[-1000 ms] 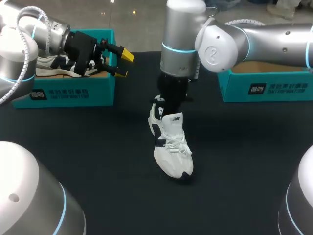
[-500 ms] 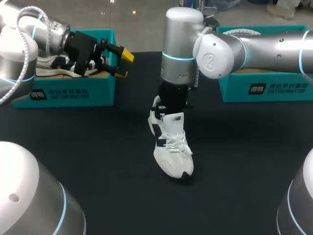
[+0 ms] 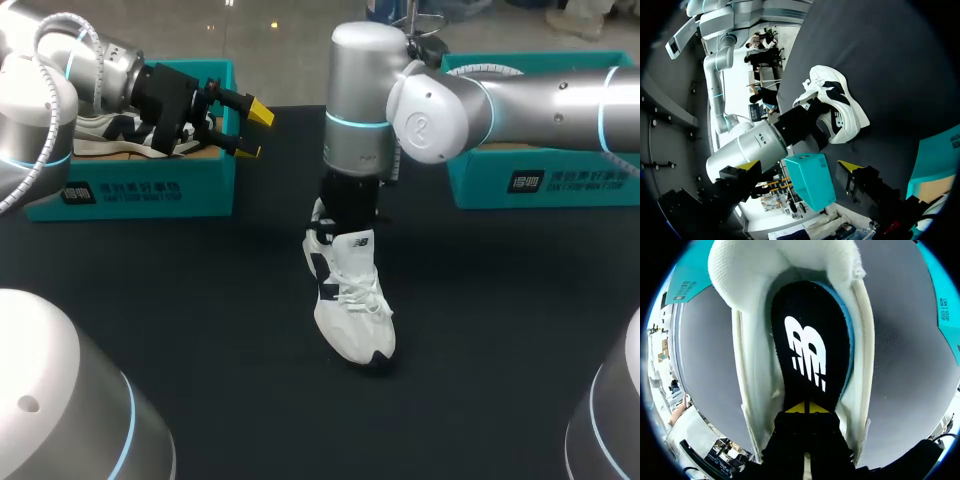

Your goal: Take the shoe out of the shoebox, open the shoe tongue, remove and reinsert the insole, then place the shoe into the shoebox

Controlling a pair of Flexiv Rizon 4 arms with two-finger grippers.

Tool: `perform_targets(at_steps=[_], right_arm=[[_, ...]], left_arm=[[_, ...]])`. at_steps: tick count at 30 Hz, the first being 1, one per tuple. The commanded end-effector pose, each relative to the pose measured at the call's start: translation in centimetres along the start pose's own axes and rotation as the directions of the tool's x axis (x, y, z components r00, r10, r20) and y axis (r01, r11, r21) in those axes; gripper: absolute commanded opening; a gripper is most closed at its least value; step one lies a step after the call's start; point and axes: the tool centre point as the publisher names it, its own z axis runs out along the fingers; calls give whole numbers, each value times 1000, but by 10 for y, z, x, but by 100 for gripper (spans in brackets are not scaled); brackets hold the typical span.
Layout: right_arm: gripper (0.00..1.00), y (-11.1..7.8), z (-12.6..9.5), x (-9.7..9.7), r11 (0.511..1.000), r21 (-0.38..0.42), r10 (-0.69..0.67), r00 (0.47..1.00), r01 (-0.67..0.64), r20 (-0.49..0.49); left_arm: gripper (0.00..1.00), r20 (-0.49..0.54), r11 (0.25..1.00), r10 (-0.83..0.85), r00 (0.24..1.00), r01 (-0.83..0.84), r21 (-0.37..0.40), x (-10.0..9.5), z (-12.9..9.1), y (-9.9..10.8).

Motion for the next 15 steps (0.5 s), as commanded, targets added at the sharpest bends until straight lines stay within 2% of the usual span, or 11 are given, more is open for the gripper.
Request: perform_targets(at_steps=[1,8,15], right_arm=[[0,-5,-21,3,999,-49,4,998,-1,63],[0,3,-29,0,987,-159,21,987,5,157],[0,18,-25,1,967,-252,24,976,32,217]], left_arm=[[100,-2,1000,1,1000,-1,1,0,0,0],[100,-2,1000,1,1000,-1,1,0,0,0],[100,-2,1000,1,1000,-1,1,0,0,0]])
